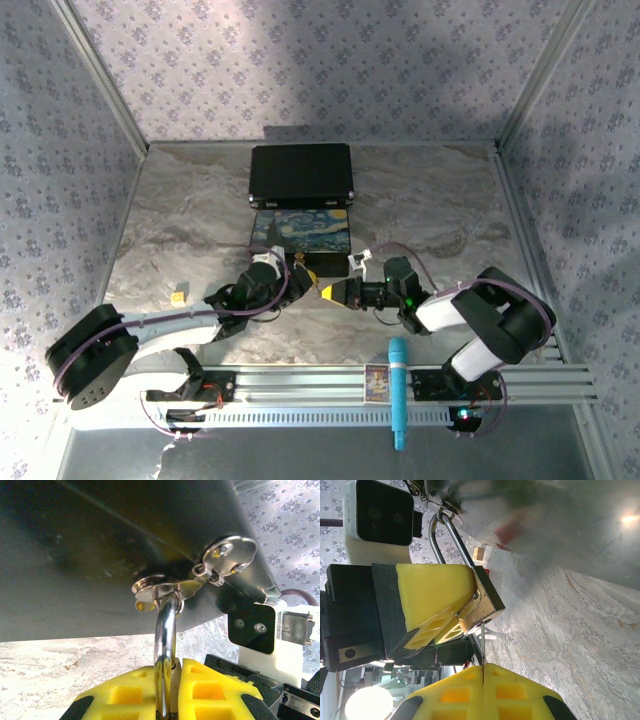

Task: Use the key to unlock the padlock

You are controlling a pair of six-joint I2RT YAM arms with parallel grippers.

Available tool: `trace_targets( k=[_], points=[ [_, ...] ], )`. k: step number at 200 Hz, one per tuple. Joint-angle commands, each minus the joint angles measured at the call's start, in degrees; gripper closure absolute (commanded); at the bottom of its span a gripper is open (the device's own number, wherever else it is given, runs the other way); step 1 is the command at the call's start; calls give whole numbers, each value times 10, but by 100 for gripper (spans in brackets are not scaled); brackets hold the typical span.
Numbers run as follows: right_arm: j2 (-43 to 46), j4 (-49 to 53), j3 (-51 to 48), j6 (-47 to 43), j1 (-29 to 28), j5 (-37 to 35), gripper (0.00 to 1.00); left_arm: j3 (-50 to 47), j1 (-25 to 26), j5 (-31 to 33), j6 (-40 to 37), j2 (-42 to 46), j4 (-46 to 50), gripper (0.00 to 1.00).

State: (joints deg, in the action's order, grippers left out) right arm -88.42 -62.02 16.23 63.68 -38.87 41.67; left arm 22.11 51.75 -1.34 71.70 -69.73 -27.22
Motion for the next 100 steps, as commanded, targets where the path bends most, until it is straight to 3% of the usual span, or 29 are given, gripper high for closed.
trace_targets(
  k=[1, 100],
  points=[
    [-11, -39, 21, 8, -2, 8, 100, 7, 13, -33, -1, 13, -59, 100],
    [-13, -40, 10, 21, 14, -8, 100, -17, 21, -44, 15, 28, -91, 100]
  ],
)
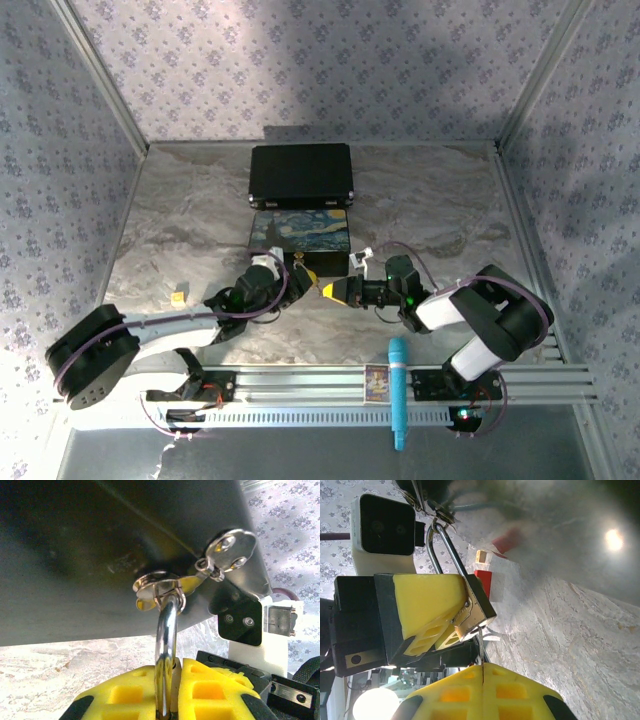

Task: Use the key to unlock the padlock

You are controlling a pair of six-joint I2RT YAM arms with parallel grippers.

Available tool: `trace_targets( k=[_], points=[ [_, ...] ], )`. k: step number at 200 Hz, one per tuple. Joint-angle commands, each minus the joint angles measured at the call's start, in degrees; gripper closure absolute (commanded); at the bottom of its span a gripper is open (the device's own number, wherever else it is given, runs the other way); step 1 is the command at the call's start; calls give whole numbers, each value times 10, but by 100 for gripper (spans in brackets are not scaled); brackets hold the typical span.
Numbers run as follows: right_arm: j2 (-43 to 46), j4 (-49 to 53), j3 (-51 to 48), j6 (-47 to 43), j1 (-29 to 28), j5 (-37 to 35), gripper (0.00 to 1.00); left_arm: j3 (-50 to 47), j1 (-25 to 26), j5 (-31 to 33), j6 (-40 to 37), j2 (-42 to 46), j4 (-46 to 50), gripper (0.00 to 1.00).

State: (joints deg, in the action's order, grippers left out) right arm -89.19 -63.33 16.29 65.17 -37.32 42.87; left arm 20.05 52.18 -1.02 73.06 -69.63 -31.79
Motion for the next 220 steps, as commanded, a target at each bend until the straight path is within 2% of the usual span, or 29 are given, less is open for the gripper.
trace_targets(
  k=[1, 143, 220],
  points=[
    [-6, -27, 8, 7, -2, -20, 100, 3, 17, -48, 1, 27, -45, 100],
    [-41, -64, 3, 68, 5, -50, 100, 2, 25, -53, 4, 19, -77, 100],
    [-78, -99, 8, 117, 15, -21, 100, 0, 30, -45, 2, -3, -82, 100]
  ],
)
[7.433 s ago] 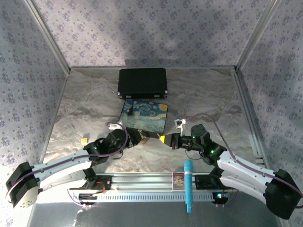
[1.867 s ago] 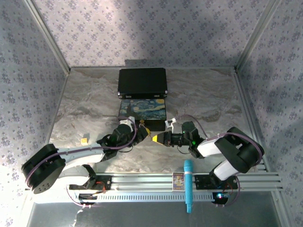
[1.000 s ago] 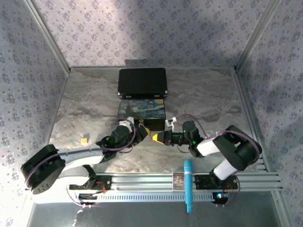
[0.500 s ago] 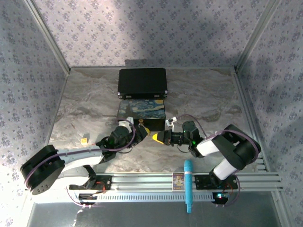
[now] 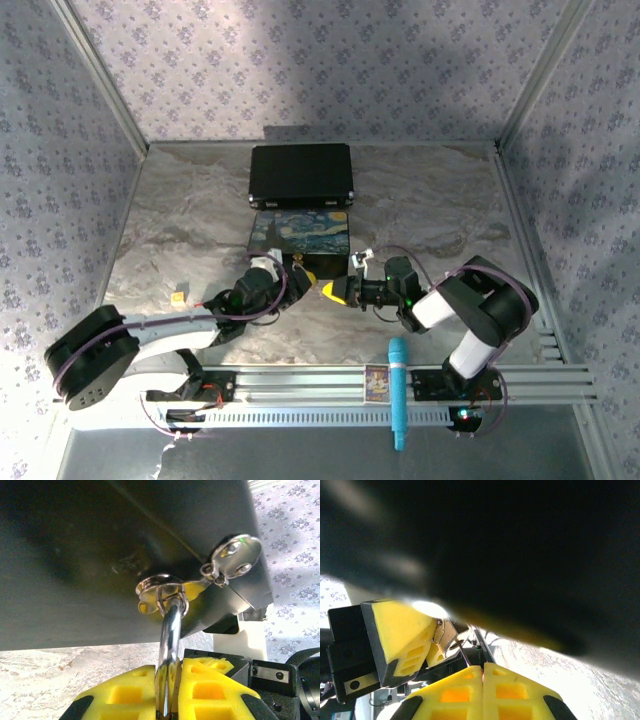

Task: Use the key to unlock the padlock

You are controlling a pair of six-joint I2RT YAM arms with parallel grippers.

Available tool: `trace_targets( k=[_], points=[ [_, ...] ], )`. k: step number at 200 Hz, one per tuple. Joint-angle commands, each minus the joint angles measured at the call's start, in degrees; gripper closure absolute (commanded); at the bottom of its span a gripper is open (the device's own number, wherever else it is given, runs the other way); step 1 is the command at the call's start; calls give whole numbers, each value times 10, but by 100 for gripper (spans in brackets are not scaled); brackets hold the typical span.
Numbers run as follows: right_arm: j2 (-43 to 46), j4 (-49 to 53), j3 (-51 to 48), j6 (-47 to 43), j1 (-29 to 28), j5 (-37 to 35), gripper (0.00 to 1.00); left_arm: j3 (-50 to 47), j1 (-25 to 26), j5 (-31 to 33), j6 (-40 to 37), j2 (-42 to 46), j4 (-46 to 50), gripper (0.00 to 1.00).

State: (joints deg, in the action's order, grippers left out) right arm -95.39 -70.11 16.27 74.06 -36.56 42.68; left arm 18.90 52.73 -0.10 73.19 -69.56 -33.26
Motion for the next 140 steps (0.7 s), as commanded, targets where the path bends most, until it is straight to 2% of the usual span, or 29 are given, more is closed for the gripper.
trace_targets(
  k=[1, 67, 113, 140],
  points=[
    [-16, -31, 9, 28, 7, -19, 100, 11, 25, -54, 1, -4, -68, 100],
    [-35, -28, 18, 39, -4, -31, 100, 19, 35, -46, 5, -23, -80, 100],
    [-35, -32, 23, 47, -7, -58, 100, 25, 47, -36, 2, -25, -63, 100],
    [-25, -25, 26, 56, -28, -90, 100, 22, 52, -23, 2, -27, -62, 100]
  ],
)
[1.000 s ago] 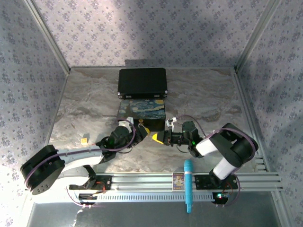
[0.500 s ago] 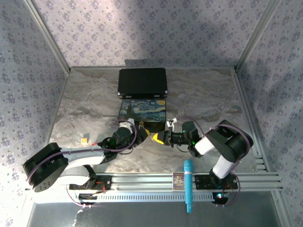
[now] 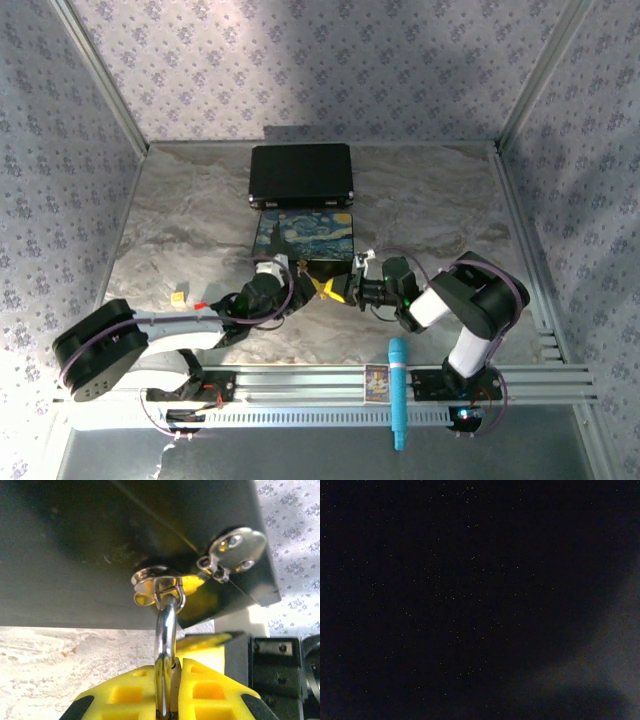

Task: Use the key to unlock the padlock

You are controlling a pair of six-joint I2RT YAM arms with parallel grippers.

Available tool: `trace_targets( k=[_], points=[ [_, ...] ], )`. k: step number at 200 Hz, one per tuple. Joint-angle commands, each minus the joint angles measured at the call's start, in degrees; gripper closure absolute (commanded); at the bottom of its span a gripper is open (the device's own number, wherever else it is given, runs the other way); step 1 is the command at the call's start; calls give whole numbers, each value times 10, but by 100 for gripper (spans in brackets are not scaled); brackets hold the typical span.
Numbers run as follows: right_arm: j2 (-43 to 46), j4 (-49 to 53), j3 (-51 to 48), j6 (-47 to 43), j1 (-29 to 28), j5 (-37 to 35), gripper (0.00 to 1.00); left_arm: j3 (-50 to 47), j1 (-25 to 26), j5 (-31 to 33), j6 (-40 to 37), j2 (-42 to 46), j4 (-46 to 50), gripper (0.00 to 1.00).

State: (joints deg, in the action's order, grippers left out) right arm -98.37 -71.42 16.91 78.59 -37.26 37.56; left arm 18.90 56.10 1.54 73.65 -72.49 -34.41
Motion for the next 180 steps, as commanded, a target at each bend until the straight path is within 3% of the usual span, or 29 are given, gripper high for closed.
trace_targets(
  k=[1, 37, 92, 117, 129, 151, 180],
  points=[
    [5, -11, 20, 11, -21, -40, 100, 22, 18, -39, -3, 2, -50, 100],
    [33, 19, 21, 12, -53, -86, 100, 21, 22, -32, -1, -2, -47, 100],
    [110, 205, -22, -78, -58, -137, 100, 36, 11, -12, -9, 15, 28, 100],
    [176, 349, -24, -142, -67, -151, 76, 37, 6, -4, -6, 29, 43, 100],
    [219, 452, -9, -188, -83, -179, 72, 36, 4, 2, -7, 37, 52, 100],
    [292, 580, 9, -247, -107, -235, 73, 35, 2, 8, -10, 51, 67, 100],
    [324, 612, 18, -285, -112, -237, 83, 28, 2, 12, -4, 58, 63, 100]
  ],
)
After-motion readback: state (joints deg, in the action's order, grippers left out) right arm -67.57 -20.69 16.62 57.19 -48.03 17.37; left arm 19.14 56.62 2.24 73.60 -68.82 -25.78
